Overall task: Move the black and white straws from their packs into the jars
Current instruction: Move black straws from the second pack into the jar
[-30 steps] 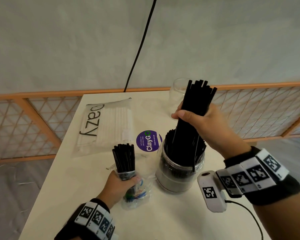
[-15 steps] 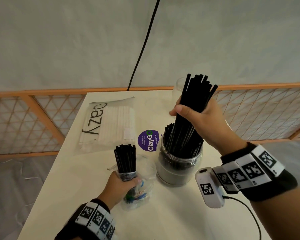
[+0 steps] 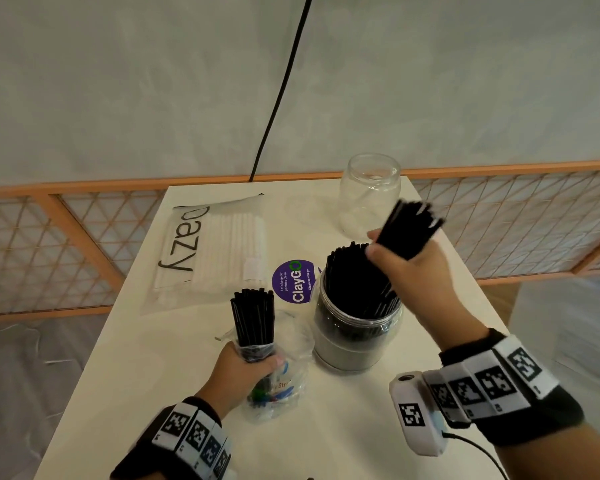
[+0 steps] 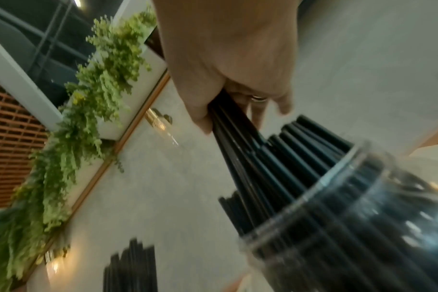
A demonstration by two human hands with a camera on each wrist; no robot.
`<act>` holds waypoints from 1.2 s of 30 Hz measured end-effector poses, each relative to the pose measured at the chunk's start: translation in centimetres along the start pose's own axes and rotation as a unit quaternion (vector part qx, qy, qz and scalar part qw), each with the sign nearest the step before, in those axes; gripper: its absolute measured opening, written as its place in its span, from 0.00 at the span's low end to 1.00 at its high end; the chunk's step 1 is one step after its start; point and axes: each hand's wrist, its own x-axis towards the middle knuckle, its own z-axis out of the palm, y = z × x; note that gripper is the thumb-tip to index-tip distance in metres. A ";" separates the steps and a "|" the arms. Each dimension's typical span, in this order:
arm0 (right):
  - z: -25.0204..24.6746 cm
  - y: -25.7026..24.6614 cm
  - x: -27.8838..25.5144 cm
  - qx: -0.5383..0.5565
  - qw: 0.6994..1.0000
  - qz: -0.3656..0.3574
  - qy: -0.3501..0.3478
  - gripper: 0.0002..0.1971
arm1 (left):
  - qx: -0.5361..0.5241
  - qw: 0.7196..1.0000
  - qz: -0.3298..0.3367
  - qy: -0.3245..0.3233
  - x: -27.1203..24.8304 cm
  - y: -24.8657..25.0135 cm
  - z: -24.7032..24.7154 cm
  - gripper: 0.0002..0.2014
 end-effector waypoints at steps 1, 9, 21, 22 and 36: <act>0.6 0.6 -0.2 -0.052 0.998 0.019 -0.022 0.17 | 0.000 1.000 0.000 -0.004 0.0 0.0 0.1 0.10; 1.9 1.6 -1.9 -0.220 0.975 0.015 -0.019 0.32 | -0.003 1.000 0.005 0.001 0.2 0.2 0.0 0.12; 1.6 -2.4 0.6 -0.263 0.939 -0.208 -0.069 0.29 | 0.009 1.000 0.000 -0.018 0.3 0.2 0.3 0.10; 1.9 -2.5 0.8 -0.291 0.925 -0.221 -0.101 0.27 | 0.010 1.000 0.000 -0.019 0.3 0.3 0.3 0.10; 4.1 1.1 -1.1 -0.509 0.805 -0.270 -0.145 0.36 | -0.038 0.998 0.035 -0.023 0.6 1.0 0.2 0.10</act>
